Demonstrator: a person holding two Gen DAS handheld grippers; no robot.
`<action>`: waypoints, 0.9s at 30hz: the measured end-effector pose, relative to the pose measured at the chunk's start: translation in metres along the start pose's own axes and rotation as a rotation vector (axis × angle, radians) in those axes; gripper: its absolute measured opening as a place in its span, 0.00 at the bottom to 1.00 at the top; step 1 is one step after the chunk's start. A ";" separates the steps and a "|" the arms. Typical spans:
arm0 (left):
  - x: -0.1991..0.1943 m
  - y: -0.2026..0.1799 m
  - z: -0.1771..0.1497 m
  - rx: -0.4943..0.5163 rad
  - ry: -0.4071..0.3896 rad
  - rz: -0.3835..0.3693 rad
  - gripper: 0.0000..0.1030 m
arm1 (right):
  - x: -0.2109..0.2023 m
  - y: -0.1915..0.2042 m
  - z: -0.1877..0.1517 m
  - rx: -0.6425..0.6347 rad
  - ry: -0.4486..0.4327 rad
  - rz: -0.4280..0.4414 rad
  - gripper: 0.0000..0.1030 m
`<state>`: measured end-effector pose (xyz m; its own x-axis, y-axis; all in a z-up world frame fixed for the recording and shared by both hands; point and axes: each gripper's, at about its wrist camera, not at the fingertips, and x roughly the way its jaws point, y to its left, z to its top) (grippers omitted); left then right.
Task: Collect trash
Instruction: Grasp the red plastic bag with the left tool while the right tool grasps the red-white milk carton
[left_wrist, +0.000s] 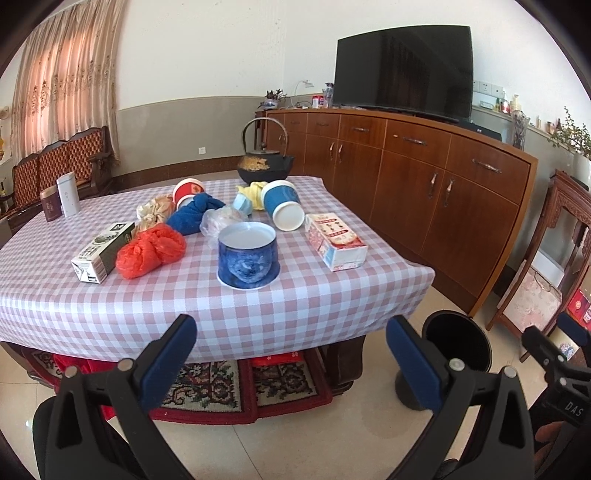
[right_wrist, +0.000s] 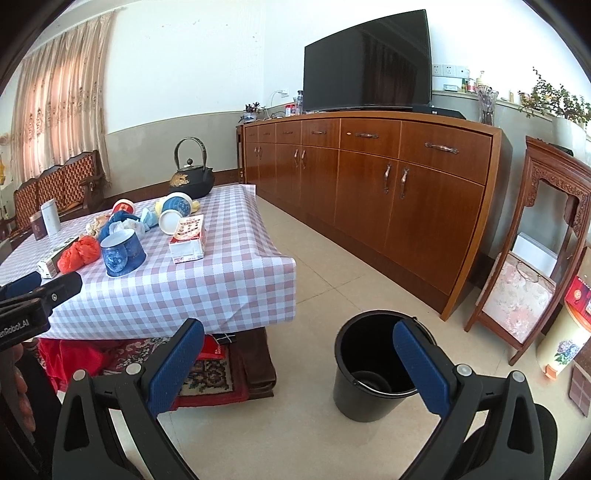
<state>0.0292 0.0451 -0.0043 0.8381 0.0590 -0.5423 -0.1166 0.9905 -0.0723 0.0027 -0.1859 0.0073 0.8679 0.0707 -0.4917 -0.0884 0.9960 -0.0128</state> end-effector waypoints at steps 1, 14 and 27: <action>0.003 0.004 0.001 -0.001 -0.002 0.006 1.00 | 0.002 0.001 0.002 0.004 -0.014 0.018 1.00; 0.040 0.066 0.014 -0.077 0.017 0.097 1.00 | 0.061 0.056 0.040 -0.117 -0.004 0.107 1.00; 0.087 0.074 0.024 -0.068 0.004 0.122 0.97 | 0.128 0.105 0.062 -0.202 -0.008 0.209 0.98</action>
<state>0.1069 0.1264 -0.0365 0.8135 0.1777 -0.5538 -0.2535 0.9653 -0.0627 0.1344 -0.0691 -0.0032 0.8243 0.2740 -0.4953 -0.3604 0.9288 -0.0859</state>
